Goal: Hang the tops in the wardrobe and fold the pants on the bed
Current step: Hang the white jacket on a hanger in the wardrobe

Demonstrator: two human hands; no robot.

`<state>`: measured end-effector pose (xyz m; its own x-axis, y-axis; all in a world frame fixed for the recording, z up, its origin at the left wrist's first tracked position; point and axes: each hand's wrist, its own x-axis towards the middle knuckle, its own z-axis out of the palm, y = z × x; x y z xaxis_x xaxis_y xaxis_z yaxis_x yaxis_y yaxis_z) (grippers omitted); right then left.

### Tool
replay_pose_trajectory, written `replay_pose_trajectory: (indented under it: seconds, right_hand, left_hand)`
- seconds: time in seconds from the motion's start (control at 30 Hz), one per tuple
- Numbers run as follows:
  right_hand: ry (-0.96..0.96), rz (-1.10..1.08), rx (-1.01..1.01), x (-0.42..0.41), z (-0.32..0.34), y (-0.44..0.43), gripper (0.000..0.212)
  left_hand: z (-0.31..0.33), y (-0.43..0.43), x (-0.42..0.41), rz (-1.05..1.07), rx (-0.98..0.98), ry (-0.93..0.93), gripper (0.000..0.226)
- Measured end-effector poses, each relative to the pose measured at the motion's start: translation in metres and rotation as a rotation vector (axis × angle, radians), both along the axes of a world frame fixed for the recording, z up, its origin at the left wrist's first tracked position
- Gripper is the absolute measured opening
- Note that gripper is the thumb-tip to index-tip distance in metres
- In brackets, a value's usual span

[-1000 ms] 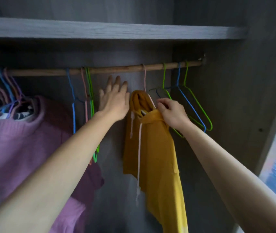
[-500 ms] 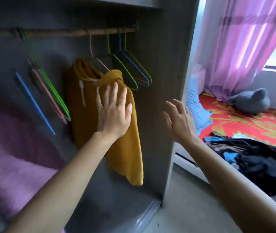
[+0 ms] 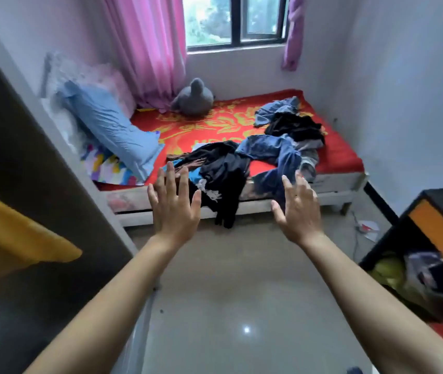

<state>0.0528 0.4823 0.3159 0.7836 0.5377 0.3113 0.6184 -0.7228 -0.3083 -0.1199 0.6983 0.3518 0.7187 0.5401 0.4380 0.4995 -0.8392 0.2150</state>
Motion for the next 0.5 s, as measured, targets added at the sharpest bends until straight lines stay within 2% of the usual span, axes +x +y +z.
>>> replay_pose_trajectory:
  seconds: [0.27, 0.5]
  right_hand:
    - [0.1, -0.501, -0.075, 0.02, -0.052, -0.342, 0.072]
    - [0.227, -0.869, -0.06, -0.037, -0.108, -0.518, 0.072]
  left_hand:
    - [-0.052, -0.288, 0.148, -0.47, -0.052, 0.16, 0.065]
    - [-0.1, -0.452, 0.19, -0.825, -0.013, 0.323, 0.066]
